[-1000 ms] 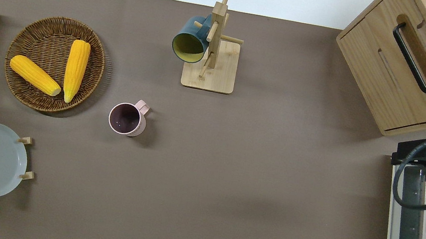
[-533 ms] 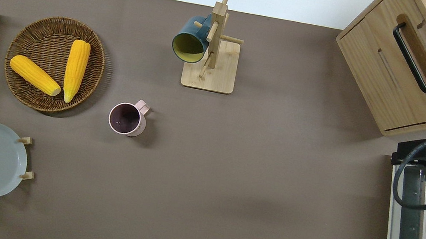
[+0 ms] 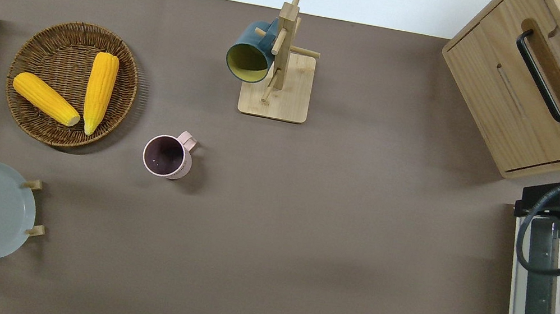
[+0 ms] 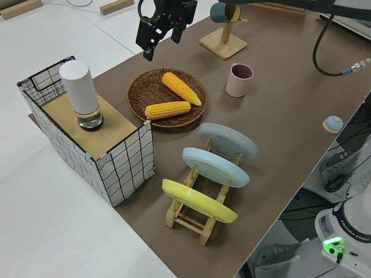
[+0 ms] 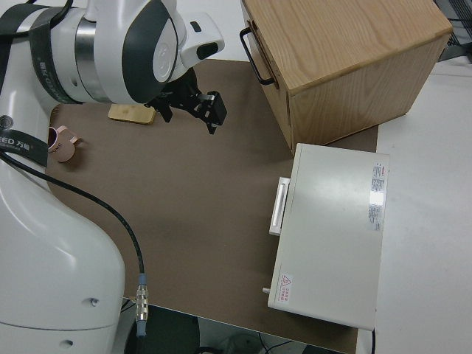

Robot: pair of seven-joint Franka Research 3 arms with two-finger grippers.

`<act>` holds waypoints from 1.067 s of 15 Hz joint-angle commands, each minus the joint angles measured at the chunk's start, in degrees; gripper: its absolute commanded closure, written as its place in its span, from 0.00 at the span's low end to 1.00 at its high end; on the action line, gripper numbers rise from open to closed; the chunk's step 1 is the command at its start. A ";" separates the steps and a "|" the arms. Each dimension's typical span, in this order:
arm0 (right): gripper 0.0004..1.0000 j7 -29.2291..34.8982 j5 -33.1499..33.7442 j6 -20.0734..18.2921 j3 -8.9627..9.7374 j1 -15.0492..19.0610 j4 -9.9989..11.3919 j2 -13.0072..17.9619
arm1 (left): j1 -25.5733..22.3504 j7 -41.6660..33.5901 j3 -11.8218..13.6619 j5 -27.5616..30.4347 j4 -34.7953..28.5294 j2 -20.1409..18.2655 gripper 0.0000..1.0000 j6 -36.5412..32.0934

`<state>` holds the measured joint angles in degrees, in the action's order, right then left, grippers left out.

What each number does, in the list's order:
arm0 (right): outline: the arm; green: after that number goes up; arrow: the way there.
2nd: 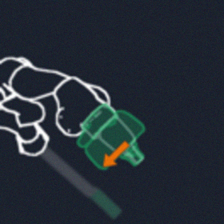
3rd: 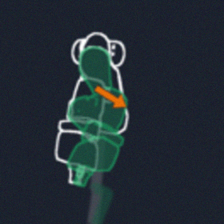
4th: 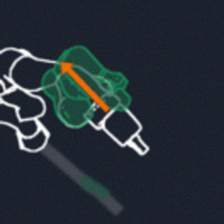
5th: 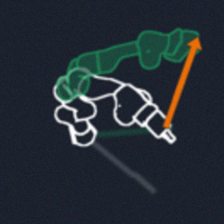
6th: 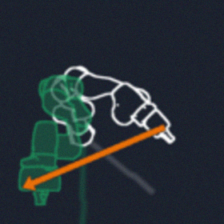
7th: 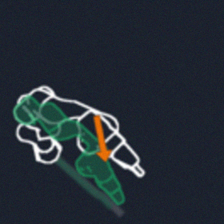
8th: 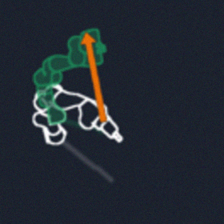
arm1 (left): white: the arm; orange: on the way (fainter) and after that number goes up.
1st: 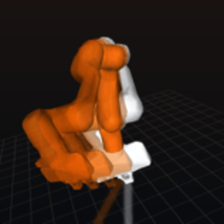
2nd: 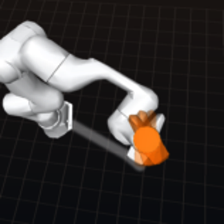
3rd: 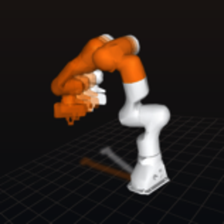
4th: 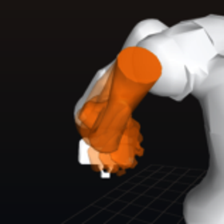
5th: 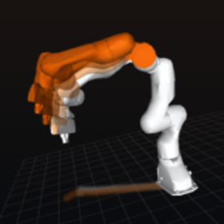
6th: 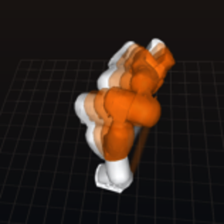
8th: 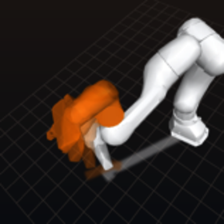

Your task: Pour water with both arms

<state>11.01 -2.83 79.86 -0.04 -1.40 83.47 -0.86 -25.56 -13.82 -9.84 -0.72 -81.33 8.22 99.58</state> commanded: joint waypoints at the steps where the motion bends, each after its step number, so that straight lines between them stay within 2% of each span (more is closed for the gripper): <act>1: 0.01 -1.16 -0.69 1.17 -0.13 0.09 1.25 0.69 | 7.44 8.36 0.61 -3.59 -0.93 -0.67 0.00 -3.33; 6: 0.01 -1.16 -0.69 1.17 -0.13 0.09 1.25 0.69 | 12.55 11.27 -0.18 -2.28 -0.93 -0.67 0.00 -7.73; 10: 0.01 -1.16 -0.69 1.17 -0.13 0.09 1.25 0.69 | 12.64 12.33 -3.69 -1.66 -0.67 -0.67 0.00 -9.84; 16: 0.01 -1.16 -0.69 1.17 -0.13 0.09 1.25 0.69 | 12.81 11.98 -6.24 1.95 -0.76 -0.67 0.00 -10.10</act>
<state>11.01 -2.83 79.86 -0.05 -1.40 83.47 -0.86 -13.01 -2.10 -15.46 -0.48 -81.44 8.25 90.29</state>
